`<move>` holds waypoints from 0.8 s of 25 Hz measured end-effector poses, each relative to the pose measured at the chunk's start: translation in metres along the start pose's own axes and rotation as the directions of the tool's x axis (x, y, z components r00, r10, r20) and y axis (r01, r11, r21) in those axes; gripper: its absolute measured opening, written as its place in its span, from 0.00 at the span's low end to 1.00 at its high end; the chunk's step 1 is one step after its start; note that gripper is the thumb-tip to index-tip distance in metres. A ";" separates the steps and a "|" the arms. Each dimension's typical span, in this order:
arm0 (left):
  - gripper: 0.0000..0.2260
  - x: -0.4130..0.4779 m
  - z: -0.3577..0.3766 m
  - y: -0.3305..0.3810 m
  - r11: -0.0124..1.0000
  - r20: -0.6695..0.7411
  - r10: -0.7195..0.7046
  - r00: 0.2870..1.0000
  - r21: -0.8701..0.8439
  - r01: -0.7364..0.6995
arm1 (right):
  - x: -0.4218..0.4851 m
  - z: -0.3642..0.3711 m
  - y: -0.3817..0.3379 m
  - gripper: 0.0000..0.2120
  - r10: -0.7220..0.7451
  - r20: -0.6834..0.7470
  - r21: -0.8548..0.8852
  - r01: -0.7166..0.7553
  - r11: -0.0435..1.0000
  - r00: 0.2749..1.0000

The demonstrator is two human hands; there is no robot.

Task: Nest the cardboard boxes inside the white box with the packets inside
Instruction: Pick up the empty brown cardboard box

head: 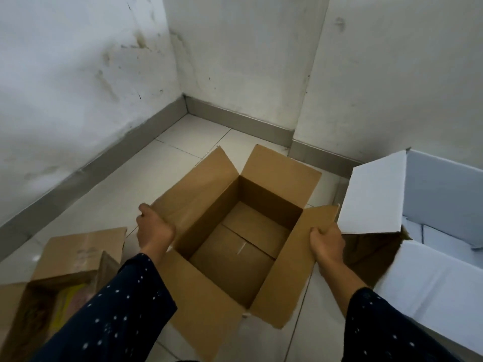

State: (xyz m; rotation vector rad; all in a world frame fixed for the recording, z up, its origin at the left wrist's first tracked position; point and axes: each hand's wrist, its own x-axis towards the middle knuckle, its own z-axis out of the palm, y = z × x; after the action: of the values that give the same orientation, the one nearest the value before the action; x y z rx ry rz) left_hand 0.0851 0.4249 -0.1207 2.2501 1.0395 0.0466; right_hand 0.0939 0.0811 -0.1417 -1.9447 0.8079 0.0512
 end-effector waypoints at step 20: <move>0.35 0.024 0.010 0.021 0.992 0.186 -0.088 0.979 -0.076 0.103 | 0.124 -0.010 -0.096 0.37 -0.286 0.114 -0.620 0.293 0.728 0.952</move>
State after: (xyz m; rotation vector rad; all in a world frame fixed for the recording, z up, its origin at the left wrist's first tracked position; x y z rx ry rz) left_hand 0.1184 0.4268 -0.1221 2.0815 1.0256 -0.1510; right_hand 0.2407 0.0367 -0.1072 -2.6966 0.4912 0.1633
